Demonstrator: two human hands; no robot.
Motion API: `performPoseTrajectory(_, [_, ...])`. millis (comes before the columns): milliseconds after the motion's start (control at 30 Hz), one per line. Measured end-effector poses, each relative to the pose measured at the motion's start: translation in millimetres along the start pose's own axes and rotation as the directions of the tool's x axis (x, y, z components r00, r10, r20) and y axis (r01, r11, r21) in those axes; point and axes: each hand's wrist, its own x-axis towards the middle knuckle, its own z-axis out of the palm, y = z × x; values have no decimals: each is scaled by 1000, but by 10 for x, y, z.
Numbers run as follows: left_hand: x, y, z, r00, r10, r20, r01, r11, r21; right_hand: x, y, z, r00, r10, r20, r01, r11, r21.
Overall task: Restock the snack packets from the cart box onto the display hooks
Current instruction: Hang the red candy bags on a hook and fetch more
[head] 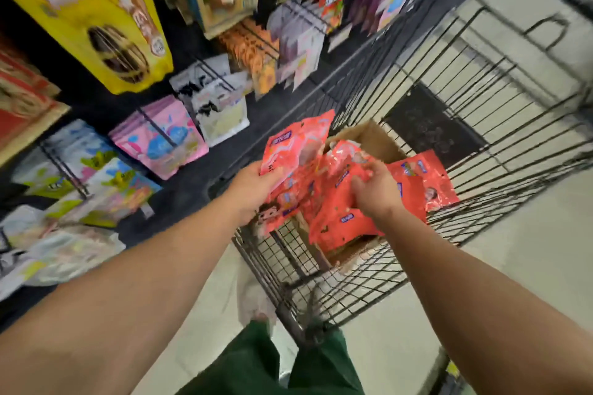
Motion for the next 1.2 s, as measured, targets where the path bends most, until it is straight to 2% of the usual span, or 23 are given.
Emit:
performPoseTrajectory(100, [-249,124,-208,999,46,-2,-46,998,-48,-261,-265,-170,998,-58,-39,63,988,142])
performPoseTrajectory(167, [-436,159,-329,997,73,-6,-73,994,-83,-421,-433,-275,992,-122,-10,121,966,226])
performPoseTrajectory(233, [-635,142,-468,994,106,-22,-108,985,-131,-628,-596,-352,990,-126,63,97,933,346])
performPoseTrajectory(300, [-916,100,-603,988,148,-52,-155,973,-169,-881,-725,-404,973,-114,202,18,906,422])
performPoseTrajectory(367, [-1243,-6,-724,977,185,-107,-202,962,-185,-1172,-785,-436,937,-181,299,55,921,385])
performPoseTrajectory(500, [-1982,-329,-972,942,210,-263,-285,913,-292,-1744,-721,-326,828,-399,394,325,914,242])
performPoseTrajectory(633, [-2862,-780,-1280,921,146,-361,-292,872,-392,-2371,-733,-21,801,-552,231,557,829,51])
performPoseTrajectory(767, [-3700,-1304,-1718,879,61,-474,-280,869,-408,-2979,-959,421,674,-711,203,738,632,-235])
performPoseTrajectory(800, [-3931,-1421,-1829,867,51,-496,-292,859,-421,-3154,-1029,547,663,-711,234,749,626,-217])
performPoseTrajectory(833, [-4160,-1540,-1939,852,41,-521,-299,856,-422,-3360,-1089,680,649,-699,300,752,650,-112])
performPoseTrajectory(900, [-4597,-1816,-2160,811,-2,-585,-291,866,-406,-3814,-1162,989,628,-635,450,647,748,151])
performPoseTrajectory(933, [-4794,-1987,-2293,783,-24,-621,-297,864,-407,-4053,-1190,1141,612,-608,506,585,778,228])
performPoseTrajectory(1067, [-5665,-2745,-2888,715,-98,-692,-337,819,-465,-5056,-1338,1893,497,-611,616,570,765,299])
performPoseTrajectory(1200, [-6749,-3568,-3509,588,-225,-777,-380,771,-511,-6323,-1472,2882,378,-623,685,526,754,395])
